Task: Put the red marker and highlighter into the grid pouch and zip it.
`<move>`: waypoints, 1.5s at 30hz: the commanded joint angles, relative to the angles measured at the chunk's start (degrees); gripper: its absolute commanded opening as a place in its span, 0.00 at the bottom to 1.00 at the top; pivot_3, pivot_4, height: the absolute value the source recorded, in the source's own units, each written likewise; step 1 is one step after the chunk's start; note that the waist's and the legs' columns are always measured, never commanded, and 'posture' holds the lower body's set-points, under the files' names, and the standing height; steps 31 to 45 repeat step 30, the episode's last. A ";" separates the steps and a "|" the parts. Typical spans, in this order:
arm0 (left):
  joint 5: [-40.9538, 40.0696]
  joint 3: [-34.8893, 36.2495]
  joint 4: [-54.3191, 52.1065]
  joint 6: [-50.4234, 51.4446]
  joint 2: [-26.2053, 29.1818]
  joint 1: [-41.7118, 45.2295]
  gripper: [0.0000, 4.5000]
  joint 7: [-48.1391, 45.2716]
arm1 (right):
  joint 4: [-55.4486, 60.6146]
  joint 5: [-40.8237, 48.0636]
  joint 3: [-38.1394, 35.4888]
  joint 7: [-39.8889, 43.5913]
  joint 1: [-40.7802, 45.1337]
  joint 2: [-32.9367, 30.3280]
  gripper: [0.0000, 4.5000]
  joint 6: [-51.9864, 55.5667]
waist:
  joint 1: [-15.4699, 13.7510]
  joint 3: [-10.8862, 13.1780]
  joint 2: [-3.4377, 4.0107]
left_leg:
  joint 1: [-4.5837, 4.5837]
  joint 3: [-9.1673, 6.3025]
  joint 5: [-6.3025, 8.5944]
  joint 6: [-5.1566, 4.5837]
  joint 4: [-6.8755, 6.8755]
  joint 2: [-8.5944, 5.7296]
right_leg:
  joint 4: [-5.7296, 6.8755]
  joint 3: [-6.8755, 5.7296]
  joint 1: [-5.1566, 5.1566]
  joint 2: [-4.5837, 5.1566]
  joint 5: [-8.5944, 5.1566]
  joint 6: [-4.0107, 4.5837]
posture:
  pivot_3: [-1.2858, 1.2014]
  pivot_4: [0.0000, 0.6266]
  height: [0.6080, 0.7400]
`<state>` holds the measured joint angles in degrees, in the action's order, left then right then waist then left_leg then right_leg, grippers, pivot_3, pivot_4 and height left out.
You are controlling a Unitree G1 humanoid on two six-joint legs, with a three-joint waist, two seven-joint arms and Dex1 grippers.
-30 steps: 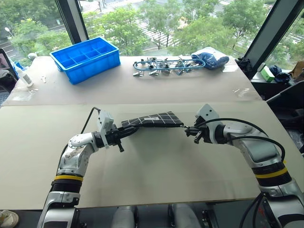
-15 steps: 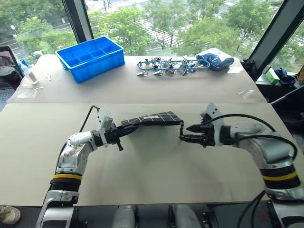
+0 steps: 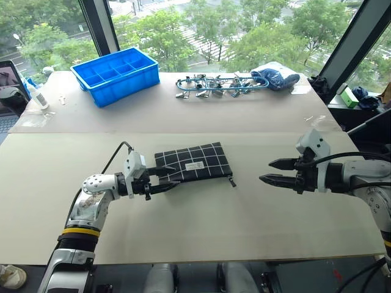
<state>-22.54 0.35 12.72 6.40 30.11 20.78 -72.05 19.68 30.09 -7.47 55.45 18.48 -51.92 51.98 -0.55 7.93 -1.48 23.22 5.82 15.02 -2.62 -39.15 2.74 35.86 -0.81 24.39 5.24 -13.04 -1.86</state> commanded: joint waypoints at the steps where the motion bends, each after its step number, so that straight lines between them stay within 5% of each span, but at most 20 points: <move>1: -2.41 2.39 -1.43 0.85 1.64 0.32 0.85 -0.94 | 2.02 1.66 -2.41 -0.64 -0.71 -0.16 0.72 -0.75 | -0.03 0.00 0.00 | 0.01 -0.06 0.00 0.00 0.00 -0.01 | 0.00 -0.01 -0.01 0.00 0.00 0.00 | 0.52 0.24 1.00; 3: -4.28 4.60 -3.22 4.06 2.26 0.07 0.99 1.56 | 1.82 2.47 -3.32 -0.10 -1.32 -0.69 0.72 -0.95 | -0.05 0.01 -0.01 | 0.02 -0.08 0.00 0.00 0.00 -0.02 | -0.01 -0.01 -0.01 0.01 0.00 0.00 | 0.52 0.24 1.00; 9: -18.15 15.08 -13.54 30.62 8.98 -5.49 0.99 11.97 | -1.28 3.97 -5.41 2.49 -0.85 -1.71 0.72 -3.89 | 0.26 0.02 -0.02 | 0.01 -0.23 0.00 -0.01 -0.02 0.08 | 0.01 -0.01 -0.02 0.00 -0.01 -0.03 | 0.52 0.24 1.00; 20: -23.51 35.54 -17.09 35.79 12.41 -20.48 0.99 20.39 | -14.35 1.56 -4.31 1.40 3.58 1.29 0.72 -10.87 | 0.54 0.04 -0.04 | -0.06 -0.23 -0.01 0.02 0.06 0.07 | 0.03 -0.05 -0.04 0.04 -0.03 0.03 | 0.52 0.24 1.00; 45: -23.28 36.16 -21.69 34.84 10.86 -25.18 0.99 24.28 | -18.60 -1.16 -0.71 1.16 6.24 4.37 0.72 -13.84 | 0.43 0.04 -0.04 | -0.10 -0.19 0.00 0.04 0.09 0.06 | 0.04 -0.01 -0.04 0.06 -0.03 0.05 | 0.52 0.24 1.00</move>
